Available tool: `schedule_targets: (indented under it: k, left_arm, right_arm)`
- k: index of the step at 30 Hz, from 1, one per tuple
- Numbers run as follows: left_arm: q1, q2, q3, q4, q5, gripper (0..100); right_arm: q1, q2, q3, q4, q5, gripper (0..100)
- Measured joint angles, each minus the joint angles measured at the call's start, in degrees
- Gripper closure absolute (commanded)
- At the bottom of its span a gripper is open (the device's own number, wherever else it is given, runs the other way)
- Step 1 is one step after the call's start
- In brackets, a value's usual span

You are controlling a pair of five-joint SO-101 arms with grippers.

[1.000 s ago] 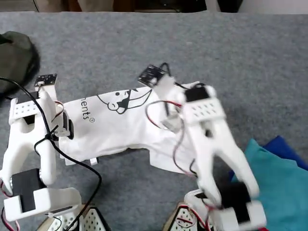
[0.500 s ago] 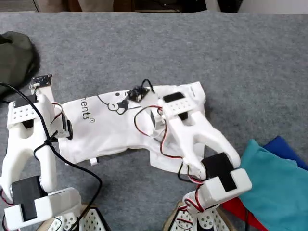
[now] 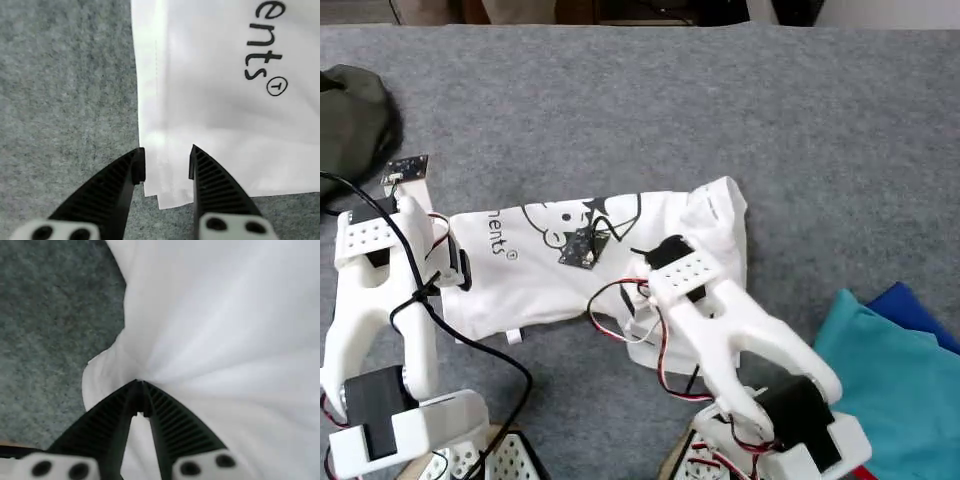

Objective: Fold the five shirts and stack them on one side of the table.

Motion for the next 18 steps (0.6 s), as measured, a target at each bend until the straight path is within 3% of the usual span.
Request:
schedule_targets:
  k: [10,18]
  left_arm:
    - [0.00,0.00,0.00,0.00,0.00,85]
    - [3.60,0.00,0.00,-1.67,1.58,85]
  right_arm:
    - [19.25,-0.18,-12.22,-1.41,8.79,99.4]
    - [21.54,8.70,-29.45,-3.69,11.34,99.4]
